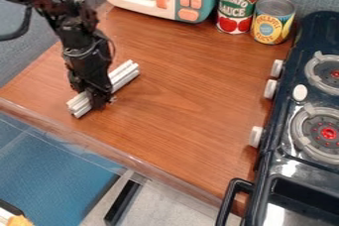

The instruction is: Sweep into pile

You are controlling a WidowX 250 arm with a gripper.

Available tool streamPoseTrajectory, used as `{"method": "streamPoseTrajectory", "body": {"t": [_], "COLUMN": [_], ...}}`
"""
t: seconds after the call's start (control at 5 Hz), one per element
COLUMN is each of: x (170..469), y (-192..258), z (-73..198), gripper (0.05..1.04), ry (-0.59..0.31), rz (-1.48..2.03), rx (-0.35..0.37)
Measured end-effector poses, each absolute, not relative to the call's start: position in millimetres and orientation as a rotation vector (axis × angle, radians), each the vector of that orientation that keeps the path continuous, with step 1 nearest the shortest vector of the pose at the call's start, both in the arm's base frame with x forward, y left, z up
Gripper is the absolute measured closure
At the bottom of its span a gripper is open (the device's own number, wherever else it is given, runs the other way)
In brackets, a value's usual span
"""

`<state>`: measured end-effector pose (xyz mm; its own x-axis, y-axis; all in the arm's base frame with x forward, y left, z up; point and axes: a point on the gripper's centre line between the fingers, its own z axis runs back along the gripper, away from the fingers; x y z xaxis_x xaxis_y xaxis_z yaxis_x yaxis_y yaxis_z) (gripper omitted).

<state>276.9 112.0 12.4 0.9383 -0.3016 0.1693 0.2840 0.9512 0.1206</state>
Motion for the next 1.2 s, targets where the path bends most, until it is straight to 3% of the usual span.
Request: {"method": "streamPoseTrajectory", "body": {"t": [0.8,1.2], "x": [293,307], "y": [124,49], "z": [19,86], "gripper": [0.698,0.698], "ry": [-0.202,-0.360], "rz": [-0.364,-0.444], "rx": [0.063,-0.038]}}
